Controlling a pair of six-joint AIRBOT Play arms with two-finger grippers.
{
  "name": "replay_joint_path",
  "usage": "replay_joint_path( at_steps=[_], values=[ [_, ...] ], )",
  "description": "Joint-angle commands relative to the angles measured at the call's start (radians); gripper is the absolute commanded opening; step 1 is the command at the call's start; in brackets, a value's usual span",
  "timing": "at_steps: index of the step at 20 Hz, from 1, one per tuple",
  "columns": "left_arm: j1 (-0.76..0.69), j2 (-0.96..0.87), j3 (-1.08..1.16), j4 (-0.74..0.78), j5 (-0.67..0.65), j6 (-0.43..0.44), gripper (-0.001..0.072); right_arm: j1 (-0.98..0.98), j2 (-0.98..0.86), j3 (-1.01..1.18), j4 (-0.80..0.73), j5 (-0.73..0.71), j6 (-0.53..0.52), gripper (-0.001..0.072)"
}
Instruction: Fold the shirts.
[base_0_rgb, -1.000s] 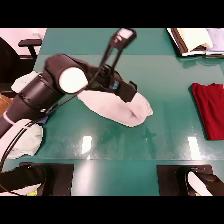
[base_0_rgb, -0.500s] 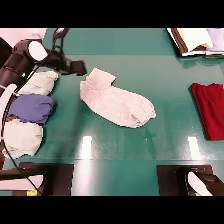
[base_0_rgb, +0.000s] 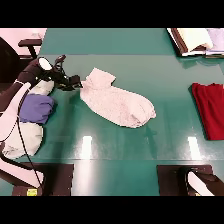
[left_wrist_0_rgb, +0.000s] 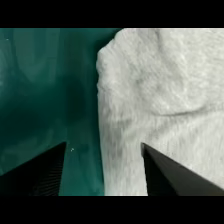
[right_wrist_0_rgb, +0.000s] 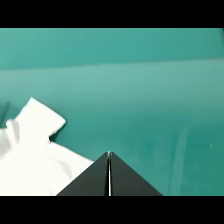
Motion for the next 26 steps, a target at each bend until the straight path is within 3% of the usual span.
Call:
replay_joint_path(
  at_steps=[1,3,5,6,9,10,11,12,14,15,17,21,24,26],
  values=[
    [-0.028,-0.041,-0.003,-0.033,0.063,0.013,0.0541,0.000,-0.048,0.000,0.000,0.062,0.001,0.0015],
    [-0.039,-0.049,-0.002,-0.036,0.087,0.013,0.0537,0.000,-0.084,0.000,0.000,0.096,0.001,0.0014],
    [-0.038,-0.045,0.002,-0.058,0.119,0.014,0.0143,0.000,-0.124,-0.006,0.000,0.141,0.000,0.0015],
    [-0.038,-0.043,0.018,-0.058,0.118,0.022,0.0031,0.000,-0.139,-0.032,-0.001,0.161,0.001,0.0015],
    [-0.036,-0.043,0.113,-0.051,0.058,0.055,0.0023,-0.002,-0.165,-0.218,-0.008,0.163,0.000,0.0015],
    [-0.036,-0.043,0.147,-0.051,0.040,0.060,0.0023,-0.002,-0.180,-0.306,-0.008,0.153,0.001,0.0051],
    [-0.036,-0.043,0.174,-0.051,0.029,0.078,0.0023,-0.002,-0.201,-0.389,-0.008,0.143,0.001,0.0257],
    [-0.036,-0.043,0.196,-0.052,0.019,0.083,0.0023,-0.002,-0.230,-0.477,-0.004,0.119,0.001,0.0406],
    [-0.036,-0.043,0.222,-0.051,0.006,0.084,0.0023,0.010,-0.302,-0.620,0.057,0.038,-0.009,0.0401],
    [-0.036,-0.043,0.223,-0.051,0.006,0.084,0.0023,0.022,-0.342,-0.665,0.107,0.001,-0.044,0.0354],
    [-0.036,-0.043,0.223,-0.051,-0.002,0.089,0.0023,0.054,-0.418,-0.719,0.188,-0.071,-0.084,0.0334],
    [-0.036,-0.043,0.223,-0.051,-0.004,0.107,0.0023,0.116,-0.525,-0.713,0.297,-0.141,-0.129,0.0334],
    [-0.036,-0.043,0.223,-0.051,-0.004,0.107,0.0023,0.156,-0.568,-0.672,0.294,-0.140,-0.129,0.0332],
    [-0.036,-0.043,0.223,-0.051,-0.005,0.107,0.0023,0.182,-0.582,-0.651,0.291,-0.139,-0.135,0.0203]
  ],
)
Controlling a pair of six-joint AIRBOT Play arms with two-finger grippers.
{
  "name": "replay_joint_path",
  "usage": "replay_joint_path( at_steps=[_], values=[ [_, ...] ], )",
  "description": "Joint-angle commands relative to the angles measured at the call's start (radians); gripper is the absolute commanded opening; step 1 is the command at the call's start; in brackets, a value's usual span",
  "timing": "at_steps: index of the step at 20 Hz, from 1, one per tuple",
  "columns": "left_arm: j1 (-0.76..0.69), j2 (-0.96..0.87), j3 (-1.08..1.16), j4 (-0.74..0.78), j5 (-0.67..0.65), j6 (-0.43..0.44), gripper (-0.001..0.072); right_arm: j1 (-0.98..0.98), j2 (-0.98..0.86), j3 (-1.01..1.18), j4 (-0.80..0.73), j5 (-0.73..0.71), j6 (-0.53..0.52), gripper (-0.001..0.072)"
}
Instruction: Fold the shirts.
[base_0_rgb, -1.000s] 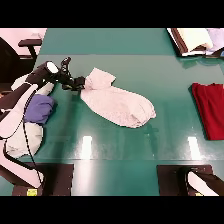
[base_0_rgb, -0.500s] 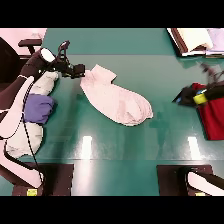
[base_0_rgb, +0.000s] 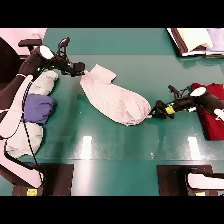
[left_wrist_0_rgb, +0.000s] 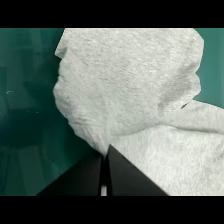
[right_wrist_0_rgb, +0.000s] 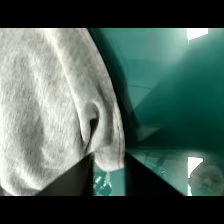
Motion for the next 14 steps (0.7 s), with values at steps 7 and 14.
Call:
replay_joint_path(
  at_steps=[7,14],
  values=[
    [0.034,0.227,0.075,0.118,-0.028,0.003,0.0022,-0.026,0.188,0.257,-0.192,0.032,-0.014,0.0012],
    [0.042,0.679,0.259,0.146,-0.026,0.029,0.0021,-0.174,0.529,0.674,-0.206,0.138,-0.014,0.0012]
  ],
)
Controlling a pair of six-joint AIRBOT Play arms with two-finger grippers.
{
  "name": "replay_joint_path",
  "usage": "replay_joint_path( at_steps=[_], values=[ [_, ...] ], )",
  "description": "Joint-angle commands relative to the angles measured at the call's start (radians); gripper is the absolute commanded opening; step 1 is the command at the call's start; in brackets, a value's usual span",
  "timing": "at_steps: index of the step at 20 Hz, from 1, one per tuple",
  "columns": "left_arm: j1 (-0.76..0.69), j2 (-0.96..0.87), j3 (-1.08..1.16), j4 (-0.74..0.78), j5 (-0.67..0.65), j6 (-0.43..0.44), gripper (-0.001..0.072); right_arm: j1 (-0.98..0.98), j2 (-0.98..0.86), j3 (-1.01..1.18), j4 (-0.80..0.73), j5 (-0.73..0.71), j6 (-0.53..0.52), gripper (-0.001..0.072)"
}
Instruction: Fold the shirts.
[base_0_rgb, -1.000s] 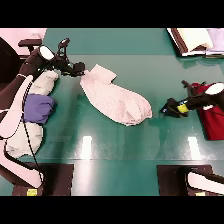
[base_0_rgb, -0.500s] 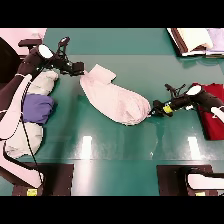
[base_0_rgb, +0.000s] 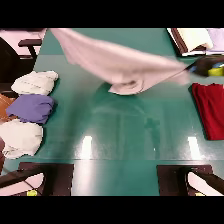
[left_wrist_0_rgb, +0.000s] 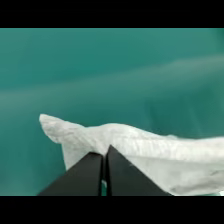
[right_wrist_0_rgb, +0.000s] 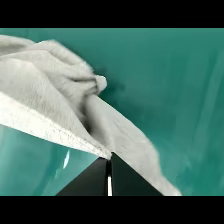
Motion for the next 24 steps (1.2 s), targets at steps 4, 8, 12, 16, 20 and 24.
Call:
replay_joint_path(
  at_steps=[4,8,12,16,20,24],
  values=[
    [0.003,0.351,0.119,0.016,0.007,0.009,0.0021,-0.089,0.238,0.314,-0.022,0.104,0.001,0.0012],
    [0.003,0.426,0.186,0.000,-0.002,0.005,0.0021,-0.192,0.258,0.494,-0.024,0.171,0.008,0.0011],
    [0.003,0.401,0.175,0.002,-0.070,0.001,0.0021,-0.287,0.153,0.675,-0.014,0.315,0.047,0.0011],
    [0.003,0.296,0.003,0.002,-0.160,0.000,0.0022,-0.196,0.012,0.592,-0.018,0.353,0.095,0.0011],
    [0.003,0.105,-0.253,0.001,-0.196,-0.003,0.0023,-0.002,-0.202,0.363,-0.172,0.344,0.096,0.0012],
    [0.003,-0.142,-0.436,0.000,-0.075,0.002,0.0023,0.051,-0.465,0.279,-0.206,0.239,0.093,0.0011]
  ],
)
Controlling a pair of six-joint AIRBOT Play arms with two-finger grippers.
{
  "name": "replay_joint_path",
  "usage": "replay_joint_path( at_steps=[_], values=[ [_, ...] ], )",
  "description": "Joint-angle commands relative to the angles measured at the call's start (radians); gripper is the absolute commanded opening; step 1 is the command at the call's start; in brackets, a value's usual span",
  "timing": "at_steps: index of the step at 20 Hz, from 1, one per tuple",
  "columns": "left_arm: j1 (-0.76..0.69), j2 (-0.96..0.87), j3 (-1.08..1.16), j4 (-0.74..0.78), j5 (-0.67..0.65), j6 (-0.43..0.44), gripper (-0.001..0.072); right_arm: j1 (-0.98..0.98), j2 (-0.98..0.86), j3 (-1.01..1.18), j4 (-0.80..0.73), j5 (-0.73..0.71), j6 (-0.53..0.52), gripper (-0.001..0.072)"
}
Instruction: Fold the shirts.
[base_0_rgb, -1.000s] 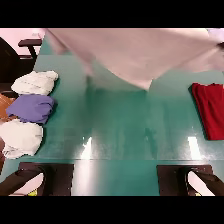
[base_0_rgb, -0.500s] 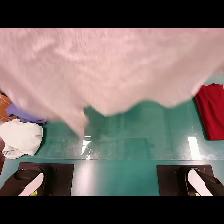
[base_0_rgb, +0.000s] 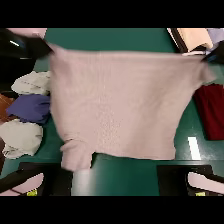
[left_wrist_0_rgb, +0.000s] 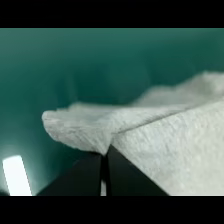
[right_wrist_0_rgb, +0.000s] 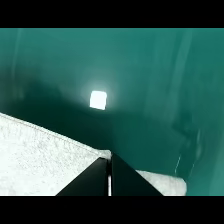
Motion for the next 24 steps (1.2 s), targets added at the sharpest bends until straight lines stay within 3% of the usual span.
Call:
replay_joint_path(
  at_steps=[1,7,8,9,10,13,16,21,24],
  values=[
    [0.000,-0.215,-0.122,-0.008,0.101,0.004,0.0023,0.048,-0.223,-0.047,-0.037,-0.089,0.001,0.0012],
    [0.002,-0.348,-0.093,-0.008,0.325,-0.002,0.0026,0.045,-0.473,0.202,-0.032,-0.103,0.001,0.0032],
    [0.002,-0.348,-0.076,-0.008,0.315,-0.002,0.0207,0.037,-0.488,0.238,-0.028,-0.088,0.002,0.0204],
    [0.006,-0.348,-0.048,-0.008,0.280,-0.002,0.0547,0.035,-0.497,0.269,-0.005,-0.072,0.001,0.0371],
    [0.016,-0.348,-0.015,-0.011,0.224,-0.009,0.0604,0.023,-0.492,0.280,0.037,-0.059,-0.009,0.0379],
    [0.075,-0.319,0.050,-0.014,0.018,-0.024,0.0603,-0.025,-0.401,0.177,0.161,-0.025,-0.067,0.0377],
    [0.137,-0.223,-0.029,-0.006,-0.111,-0.019,0.0604,-0.067,-0.239,-0.042,0.177,-0.029,-0.110,0.0376],
    [0.178,0.108,-0.502,0.038,-0.080,-0.019,0.0604,-0.113,0.059,-0.419,0.177,-0.102,-0.130,0.0376],
    [0.178,0.257,-0.779,0.040,-0.003,-0.084,0.0603,-0.125,0.189,-0.557,0.178,-0.148,-0.130,0.0376]
  ],
)
